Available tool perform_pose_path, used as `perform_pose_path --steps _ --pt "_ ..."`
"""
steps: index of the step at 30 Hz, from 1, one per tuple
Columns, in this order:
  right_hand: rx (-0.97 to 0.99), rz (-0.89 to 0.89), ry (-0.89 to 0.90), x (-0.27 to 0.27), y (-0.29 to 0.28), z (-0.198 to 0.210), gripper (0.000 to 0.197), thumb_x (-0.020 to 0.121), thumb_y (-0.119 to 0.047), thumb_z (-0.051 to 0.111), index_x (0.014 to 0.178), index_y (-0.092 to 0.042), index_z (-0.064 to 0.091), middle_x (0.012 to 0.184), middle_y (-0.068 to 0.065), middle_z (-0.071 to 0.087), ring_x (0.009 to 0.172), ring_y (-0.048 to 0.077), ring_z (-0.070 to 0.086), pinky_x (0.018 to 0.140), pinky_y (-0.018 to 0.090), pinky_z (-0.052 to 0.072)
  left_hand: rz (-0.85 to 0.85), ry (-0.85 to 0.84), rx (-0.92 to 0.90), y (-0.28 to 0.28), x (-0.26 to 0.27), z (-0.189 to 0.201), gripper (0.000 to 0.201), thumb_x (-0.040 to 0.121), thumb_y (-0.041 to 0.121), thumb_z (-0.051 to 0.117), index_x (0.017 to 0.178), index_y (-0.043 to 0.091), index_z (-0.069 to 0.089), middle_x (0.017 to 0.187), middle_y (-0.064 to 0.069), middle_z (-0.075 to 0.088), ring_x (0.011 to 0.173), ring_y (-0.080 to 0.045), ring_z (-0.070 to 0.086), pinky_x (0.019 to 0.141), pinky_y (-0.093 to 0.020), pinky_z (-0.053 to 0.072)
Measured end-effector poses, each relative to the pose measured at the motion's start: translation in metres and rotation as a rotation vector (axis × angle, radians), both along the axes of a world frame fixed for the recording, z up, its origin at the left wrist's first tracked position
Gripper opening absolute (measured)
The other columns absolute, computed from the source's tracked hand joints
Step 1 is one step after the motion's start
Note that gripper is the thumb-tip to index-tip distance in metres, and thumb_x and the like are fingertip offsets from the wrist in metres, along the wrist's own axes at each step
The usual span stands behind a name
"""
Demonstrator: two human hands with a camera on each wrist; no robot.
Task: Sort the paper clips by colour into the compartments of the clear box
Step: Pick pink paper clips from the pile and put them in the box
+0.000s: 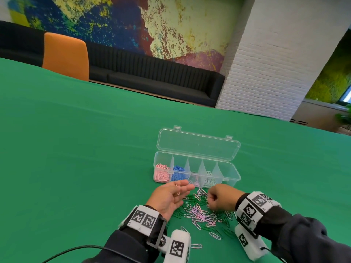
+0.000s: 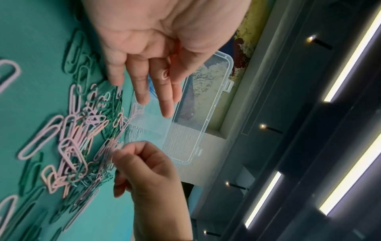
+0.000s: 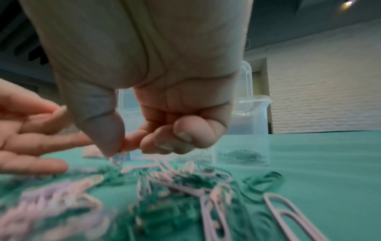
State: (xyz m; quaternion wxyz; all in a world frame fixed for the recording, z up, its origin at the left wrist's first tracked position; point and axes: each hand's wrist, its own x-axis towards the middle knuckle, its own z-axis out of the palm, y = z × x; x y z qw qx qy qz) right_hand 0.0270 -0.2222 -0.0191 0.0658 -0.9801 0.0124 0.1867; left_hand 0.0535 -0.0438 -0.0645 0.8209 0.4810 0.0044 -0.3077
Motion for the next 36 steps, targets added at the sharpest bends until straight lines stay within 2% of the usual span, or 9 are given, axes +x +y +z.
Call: perform_pose_path --steps 3,7,11,14,18,22,29,32,36 --pt "0.194 -0.021 -0.068 -0.002 0.004 0.017 0.016 0.088 -0.012 0.054 0.074 -0.019 0.051 0.073 -0.007 0.053 0.062 0.003 0.047 0.059 0.011 0.043 0.009 0.056 -0.081 -0.002 0.001 0.000 0.023 0.096 0.004 0.037 0.101 0.006 0.059 0.088 -0.008 0.074 0.089 -0.021 0.066 0.091 -0.036 0.043" --pt "0.526 -0.090 -0.204 0.001 0.018 0.039 0.013 0.091 -0.016 0.057 0.078 -0.017 0.056 0.066 -0.008 0.053 0.052 0.003 0.045 0.048 0.012 0.039 0.014 0.186 -0.166 -0.004 0.001 -0.001 0.022 0.097 0.013 0.040 0.098 0.002 0.059 0.085 -0.016 0.071 0.088 -0.029 0.063 0.084 -0.038 0.047" --pt "0.134 -0.094 -0.081 0.005 0.025 0.024 0.019 0.090 -0.024 0.058 0.073 -0.019 0.051 0.076 -0.005 0.055 0.065 0.008 0.050 0.053 0.014 0.038 0.050 0.285 -0.227 -0.001 0.001 0.000 0.031 0.100 0.021 0.034 0.096 -0.001 0.057 0.090 -0.022 0.067 0.088 -0.033 0.061 0.081 -0.041 0.045" --pt "-0.097 -0.099 0.041 0.007 0.030 -0.003 0.030 0.088 -0.033 0.060 0.066 -0.019 0.044 0.082 0.000 0.055 0.079 0.016 0.052 0.068 0.021 0.046 0.065 0.308 -0.240 0.000 0.001 0.000 0.033 0.100 0.023 0.034 0.095 0.000 0.056 0.087 -0.022 0.067 0.088 -0.033 0.061 0.081 -0.042 0.045" --pt "-0.087 -0.135 0.055 0.010 0.032 -0.006 0.017 0.086 -0.027 0.062 0.078 -0.015 0.054 0.087 0.002 0.056 0.081 0.016 0.052 0.076 0.025 0.046 0.058 0.310 -0.223 0.000 0.002 -0.001 0.034 0.100 0.025 0.034 0.093 0.001 0.057 0.083 -0.020 0.068 0.088 -0.033 0.062 0.081 -0.041 0.046" --pt "-0.037 -0.154 0.019 0.011 0.027 0.004 0.019 0.087 -0.024 0.060 0.071 -0.017 0.052 0.076 -0.001 0.054 0.078 0.016 0.052 0.062 0.020 0.043 0.051 0.300 -0.200 -0.001 0.003 -0.002 0.034 0.100 0.025 0.035 0.092 0.002 0.058 0.081 -0.019 0.069 0.088 -0.032 0.062 0.081 -0.041 0.046" --pt "-0.115 -0.136 0.051 0.008 0.035 -0.009 0.021 0.084 -0.030 0.064 0.095 -0.013 0.061 0.094 0.004 0.061 0.084 0.016 0.054 0.083 0.027 0.050 0.052 0.275 -0.174 -0.001 0.004 -0.003 0.033 0.100 0.025 0.035 0.094 0.002 0.059 0.084 -0.019 0.069 0.088 -0.032 0.063 0.083 -0.041 0.046" --pt "-0.114 -0.116 0.037 0.009 0.035 -0.004 0.011 0.086 -0.024 0.061 0.081 -0.016 0.055 0.091 0.002 0.057 0.084 0.016 0.053 0.085 0.027 0.048 0.043 0.272 -0.169 -0.002 0.005 -0.005 0.032 0.099 0.025 0.036 0.094 0.003 0.059 0.084 -0.019 0.070 0.089 -0.032 0.063 0.080 -0.040 0.047" --pt "-0.023 -0.135 -0.002 0.009 0.028 0.011 0.026 0.087 -0.021 0.061 0.065 -0.023 0.047 0.086 0.000 0.057 0.081 0.015 0.052 0.076 0.023 0.045 0.025 0.273 -0.154 -0.004 0.004 -0.006 0.032 0.099 0.025 0.037 0.095 0.003 0.060 0.082 -0.018 0.070 0.088 -0.032 0.062 0.081 -0.040 0.045"
